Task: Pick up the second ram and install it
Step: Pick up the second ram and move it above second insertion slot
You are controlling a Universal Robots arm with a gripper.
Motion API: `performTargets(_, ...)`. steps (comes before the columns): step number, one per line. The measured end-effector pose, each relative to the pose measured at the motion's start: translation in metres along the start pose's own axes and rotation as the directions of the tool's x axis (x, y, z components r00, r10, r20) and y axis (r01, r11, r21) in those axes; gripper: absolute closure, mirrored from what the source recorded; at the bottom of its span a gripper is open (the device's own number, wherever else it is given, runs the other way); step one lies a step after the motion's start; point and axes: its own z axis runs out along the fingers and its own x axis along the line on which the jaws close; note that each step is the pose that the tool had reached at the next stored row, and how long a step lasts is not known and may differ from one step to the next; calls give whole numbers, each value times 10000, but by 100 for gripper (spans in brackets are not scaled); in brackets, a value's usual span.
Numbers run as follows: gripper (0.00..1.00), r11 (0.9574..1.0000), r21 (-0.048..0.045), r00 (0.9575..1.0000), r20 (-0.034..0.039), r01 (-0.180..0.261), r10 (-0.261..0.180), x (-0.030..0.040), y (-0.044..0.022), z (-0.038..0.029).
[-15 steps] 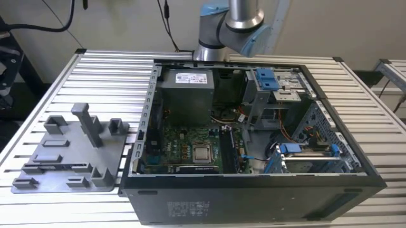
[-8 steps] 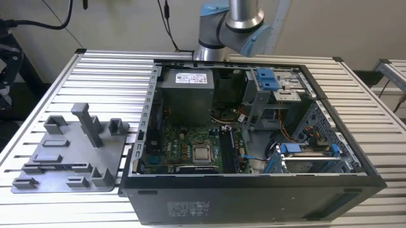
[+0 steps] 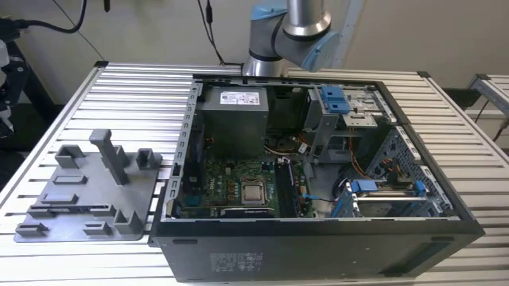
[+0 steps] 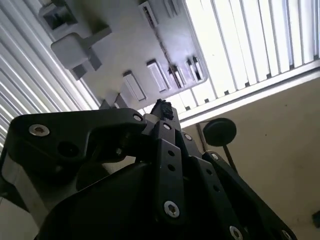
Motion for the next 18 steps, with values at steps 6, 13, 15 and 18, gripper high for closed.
performTargets(6,89,9940,-8,9940,-59,1097,-1097,-1,1,1)
performTargets(13,89,9721,-26,9720,-127,2346,-2346,-2,3,3)
performTargets(15,89,9631,-32,9630,-148,2693,-2693,-4,6,3)
performTargets(18,89,9467,-44,9465,-172,3222,-3222,-8,12,8)
